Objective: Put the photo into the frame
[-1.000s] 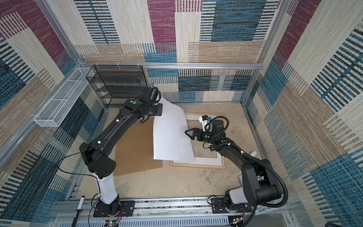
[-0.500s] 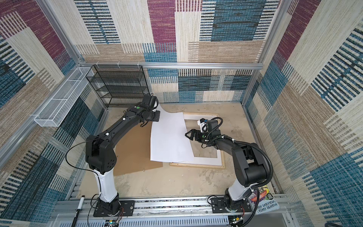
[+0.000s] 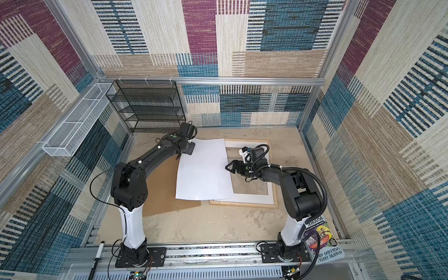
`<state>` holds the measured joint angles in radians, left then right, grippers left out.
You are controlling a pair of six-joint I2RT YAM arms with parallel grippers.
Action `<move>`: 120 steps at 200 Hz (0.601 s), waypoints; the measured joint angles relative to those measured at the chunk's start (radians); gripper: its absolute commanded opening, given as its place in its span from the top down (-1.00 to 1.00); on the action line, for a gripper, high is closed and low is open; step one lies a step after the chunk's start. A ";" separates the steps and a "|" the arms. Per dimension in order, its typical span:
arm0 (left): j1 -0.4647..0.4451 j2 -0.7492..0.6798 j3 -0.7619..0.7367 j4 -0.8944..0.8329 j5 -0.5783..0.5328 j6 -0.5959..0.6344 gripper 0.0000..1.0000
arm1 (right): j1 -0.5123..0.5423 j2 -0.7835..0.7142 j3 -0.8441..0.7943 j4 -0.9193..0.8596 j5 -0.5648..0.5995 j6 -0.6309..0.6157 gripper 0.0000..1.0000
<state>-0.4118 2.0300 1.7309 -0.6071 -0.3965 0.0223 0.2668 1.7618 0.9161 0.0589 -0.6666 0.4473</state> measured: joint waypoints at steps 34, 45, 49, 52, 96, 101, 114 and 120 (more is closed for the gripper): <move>0.013 -0.002 -0.027 0.022 -0.019 0.007 1.00 | 0.033 0.032 0.027 0.000 0.000 0.001 -0.82; 0.018 -0.005 -0.039 0.028 -0.019 0.008 1.00 | 0.042 0.040 0.035 0.000 0.000 0.001 -0.81; 0.019 -0.007 -0.045 0.031 -0.019 0.008 1.00 | 0.045 0.044 0.039 0.000 0.000 0.001 -0.80; 0.019 -0.008 -0.048 0.032 -0.019 0.008 1.00 | 0.048 0.047 0.041 0.000 0.000 0.001 -0.80; 0.037 -0.029 -0.082 0.053 -0.014 0.008 1.00 | 0.071 0.082 0.077 0.000 0.000 0.005 -0.77; 0.039 -0.032 -0.084 0.057 -0.014 0.008 1.00 | 0.074 0.086 0.080 0.000 0.001 0.005 -0.76; 0.040 -0.039 -0.090 0.065 -0.014 0.007 1.00 | 0.075 0.093 0.087 0.000 0.001 0.006 -0.75; 0.041 -0.041 -0.092 0.067 -0.013 0.007 1.00 | 0.078 0.098 0.091 0.000 0.001 0.006 -0.74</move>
<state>-0.3706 1.9892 1.6390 -0.5404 -0.4091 0.0296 0.3447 1.8603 1.0069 0.0593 -0.6659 0.4530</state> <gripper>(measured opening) 0.063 0.875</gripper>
